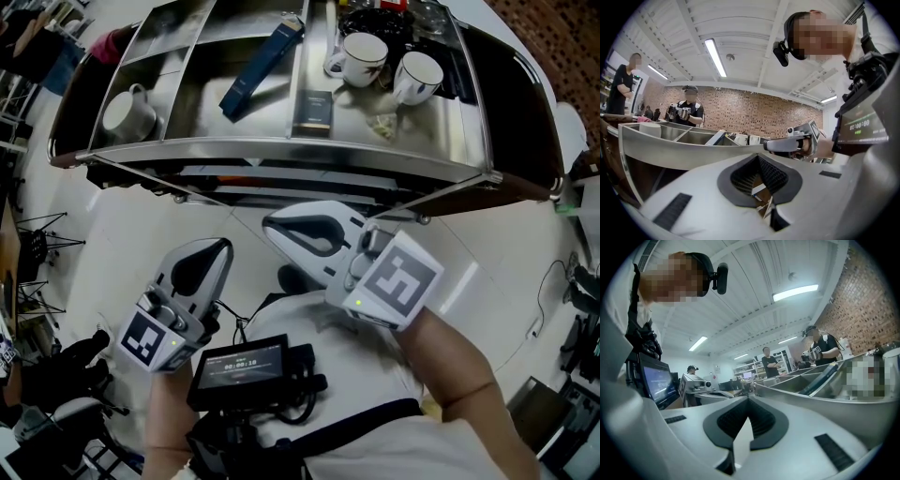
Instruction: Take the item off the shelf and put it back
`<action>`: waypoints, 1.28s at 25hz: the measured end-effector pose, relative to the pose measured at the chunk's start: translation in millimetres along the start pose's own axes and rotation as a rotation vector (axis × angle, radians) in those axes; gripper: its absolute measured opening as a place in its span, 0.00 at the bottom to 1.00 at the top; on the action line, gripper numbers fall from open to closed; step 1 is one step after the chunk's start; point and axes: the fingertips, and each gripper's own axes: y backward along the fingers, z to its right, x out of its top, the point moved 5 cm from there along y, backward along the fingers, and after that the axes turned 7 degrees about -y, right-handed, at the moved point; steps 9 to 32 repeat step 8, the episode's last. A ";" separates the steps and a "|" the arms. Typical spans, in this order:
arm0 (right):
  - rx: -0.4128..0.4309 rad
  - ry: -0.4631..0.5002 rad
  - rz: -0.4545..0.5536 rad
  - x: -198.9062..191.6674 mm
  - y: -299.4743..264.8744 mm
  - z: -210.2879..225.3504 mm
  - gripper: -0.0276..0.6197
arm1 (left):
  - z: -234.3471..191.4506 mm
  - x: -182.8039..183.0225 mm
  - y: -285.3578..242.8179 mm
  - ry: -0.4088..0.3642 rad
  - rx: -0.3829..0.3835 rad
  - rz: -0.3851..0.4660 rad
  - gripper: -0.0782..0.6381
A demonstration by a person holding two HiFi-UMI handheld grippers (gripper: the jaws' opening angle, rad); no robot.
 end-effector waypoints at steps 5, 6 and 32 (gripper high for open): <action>-0.007 0.049 0.049 4.7 -1.8 4.9 0.05 | 1.2 1.0 -2.5 -0.011 -0.009 0.002 0.12; -0.005 0.041 0.041 4.2 -2.0 3.9 0.05 | 1.7 1.1 -2.6 -0.011 -0.011 0.001 0.12; 0.000 0.015 0.011 2.6 -2.3 0.8 0.05 | 2.4 1.5 -2.5 -0.011 -0.014 0.001 0.12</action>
